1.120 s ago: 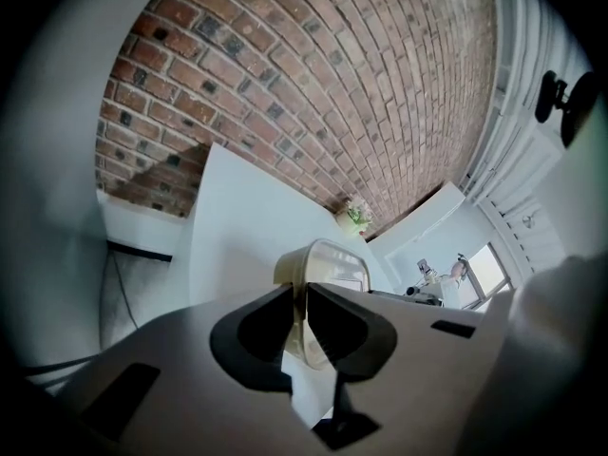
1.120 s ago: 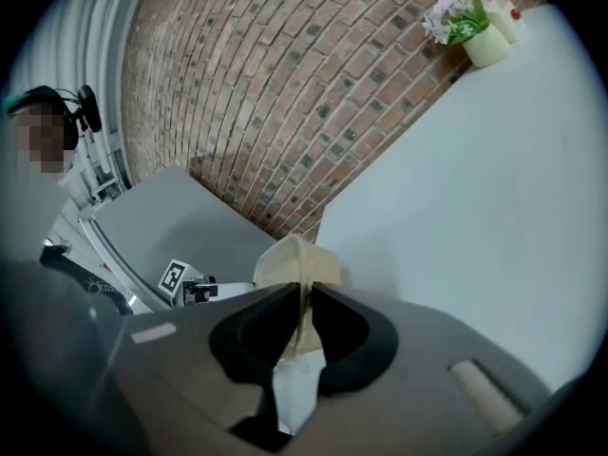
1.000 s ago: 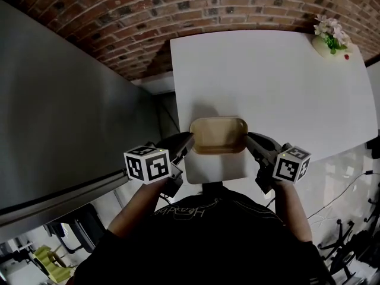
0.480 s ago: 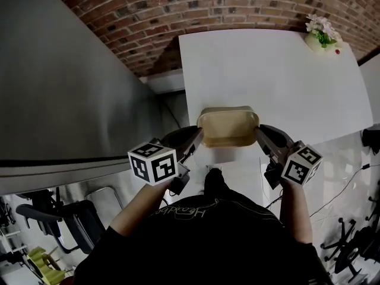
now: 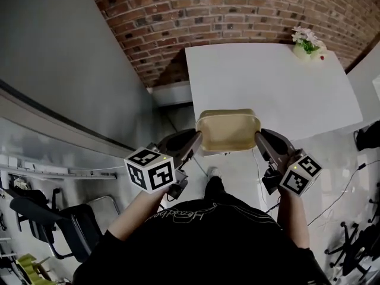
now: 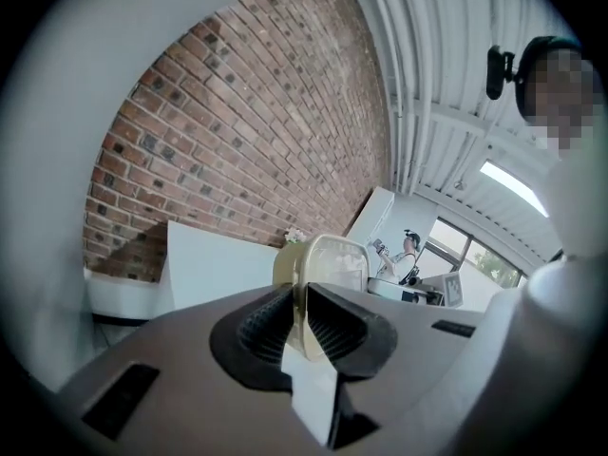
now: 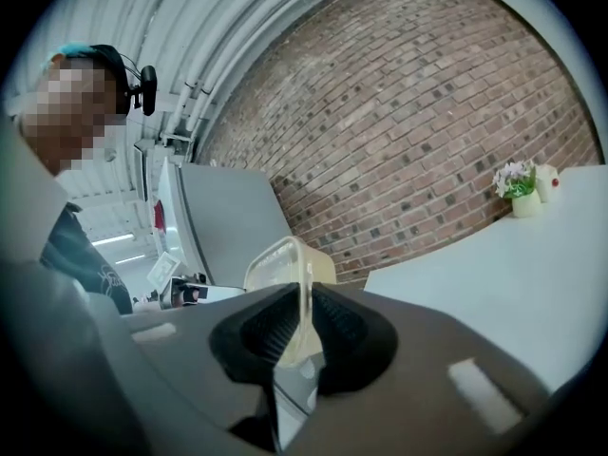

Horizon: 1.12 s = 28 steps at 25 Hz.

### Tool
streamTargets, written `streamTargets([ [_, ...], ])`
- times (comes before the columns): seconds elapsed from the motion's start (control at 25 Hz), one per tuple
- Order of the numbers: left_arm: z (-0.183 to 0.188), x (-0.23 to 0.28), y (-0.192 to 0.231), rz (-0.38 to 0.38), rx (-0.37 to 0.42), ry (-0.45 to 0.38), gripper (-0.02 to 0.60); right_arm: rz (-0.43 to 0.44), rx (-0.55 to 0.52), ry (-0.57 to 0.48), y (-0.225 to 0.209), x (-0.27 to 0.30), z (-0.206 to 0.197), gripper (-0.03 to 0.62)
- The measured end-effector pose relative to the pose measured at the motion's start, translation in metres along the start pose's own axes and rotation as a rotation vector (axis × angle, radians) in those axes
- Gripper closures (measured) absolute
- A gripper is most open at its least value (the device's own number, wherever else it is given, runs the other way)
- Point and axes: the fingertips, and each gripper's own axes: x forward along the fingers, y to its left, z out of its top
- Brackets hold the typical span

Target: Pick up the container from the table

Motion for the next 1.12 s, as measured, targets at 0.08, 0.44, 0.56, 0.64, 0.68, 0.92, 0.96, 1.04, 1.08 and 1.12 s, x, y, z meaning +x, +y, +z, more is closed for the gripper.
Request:
streamTargets([
  [0.08, 0.003, -0.016, -0.009, -0.007, 0.020, -0.024, 0.531, 0.008, -0.016, -0.024, 0.018, -0.006, 0.004, 0.548],
  [0.44, 0.017, -0.079, -0.038, -0.028, 0.112, -0.132, 0.531, 0.025, -0.132, -0.054, 0.087, -0.018, 0.018, 0.548],
  [0.56, 0.019, -0.096, -0.043, -0.023, 0.135, -0.151, 0.531, 0.029, -0.126, -0.064, 0.102, -0.020, 0.015, 0.548],
  [0.64, 0.019, -0.106, -0.046, -0.020, 0.153, -0.155, 0.531, 0.025, -0.105, -0.072, 0.109, -0.023, 0.009, 0.548],
  [0.68, 0.018, -0.109, -0.048, -0.019, 0.159, -0.158, 0.531, 0.022, -0.097, -0.076, 0.112, -0.024, 0.007, 0.549],
  [0.92, 0.019, -0.114, -0.052, -0.018, 0.163, -0.165, 0.531, 0.020, -0.072, -0.084, 0.116, -0.027, 0.007, 0.551],
  [0.96, 0.017, -0.119, -0.054, -0.018, 0.167, -0.168, 0.531, 0.020, -0.072, -0.087, 0.121, -0.029, 0.005, 0.553],
  [1.04, 0.013, -0.129, -0.057, -0.019, 0.175, -0.176, 0.531, 0.020, -0.074, -0.092, 0.131, -0.033, 0.001, 0.551],
  [1.08, 0.012, -0.132, -0.058, -0.021, 0.176, -0.178, 0.531, 0.020, -0.074, -0.094, 0.134, -0.034, 0.000, 0.552],
  [1.12, 0.012, -0.134, -0.059, -0.024, 0.176, -0.180, 0.531, 0.019, -0.073, -0.095, 0.136, -0.035, -0.001, 0.551],
])
